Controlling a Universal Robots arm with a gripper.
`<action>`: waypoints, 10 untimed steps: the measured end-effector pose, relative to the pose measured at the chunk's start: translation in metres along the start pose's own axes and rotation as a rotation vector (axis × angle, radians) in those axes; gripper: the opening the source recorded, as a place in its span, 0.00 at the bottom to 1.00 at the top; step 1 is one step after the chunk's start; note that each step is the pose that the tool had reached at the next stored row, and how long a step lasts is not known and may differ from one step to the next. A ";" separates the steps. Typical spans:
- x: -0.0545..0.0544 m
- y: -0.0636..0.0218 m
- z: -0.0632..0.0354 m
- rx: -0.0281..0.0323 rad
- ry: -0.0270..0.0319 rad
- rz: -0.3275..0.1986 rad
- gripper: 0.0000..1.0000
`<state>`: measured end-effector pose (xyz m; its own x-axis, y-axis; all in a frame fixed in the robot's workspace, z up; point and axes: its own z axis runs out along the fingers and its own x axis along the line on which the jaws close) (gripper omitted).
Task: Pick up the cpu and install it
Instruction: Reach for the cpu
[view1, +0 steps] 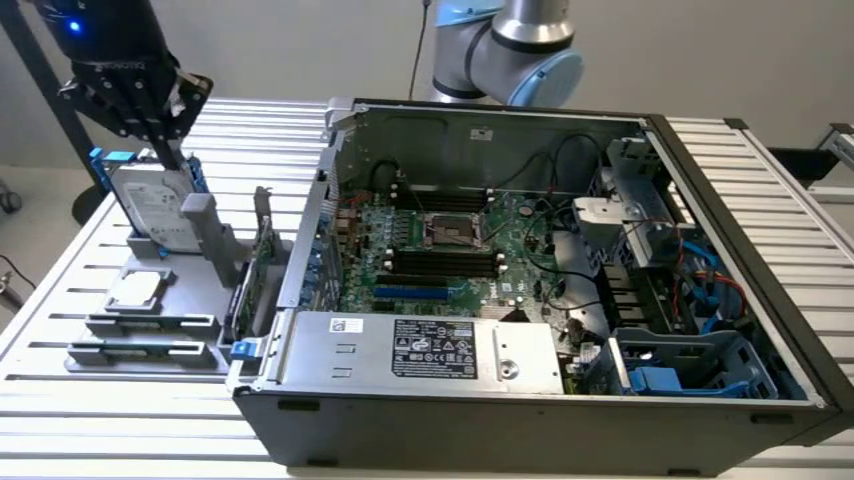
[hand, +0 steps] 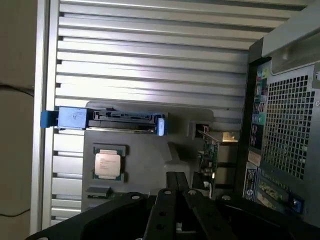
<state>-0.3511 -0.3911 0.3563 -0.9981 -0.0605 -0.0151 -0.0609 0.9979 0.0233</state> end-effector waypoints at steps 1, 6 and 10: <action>0.004 0.0003 0.0008 0.0006 0.0001 0.000 0.11; 0.027 0.0015 0.0051 0.0040 0.0007 0.000 0.11; 0.045 0.0026 0.0085 0.0069 0.0012 0.000 0.11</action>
<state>-0.3965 -0.3910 0.3472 -0.9981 -0.0607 -0.0139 -0.0609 0.9980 0.0163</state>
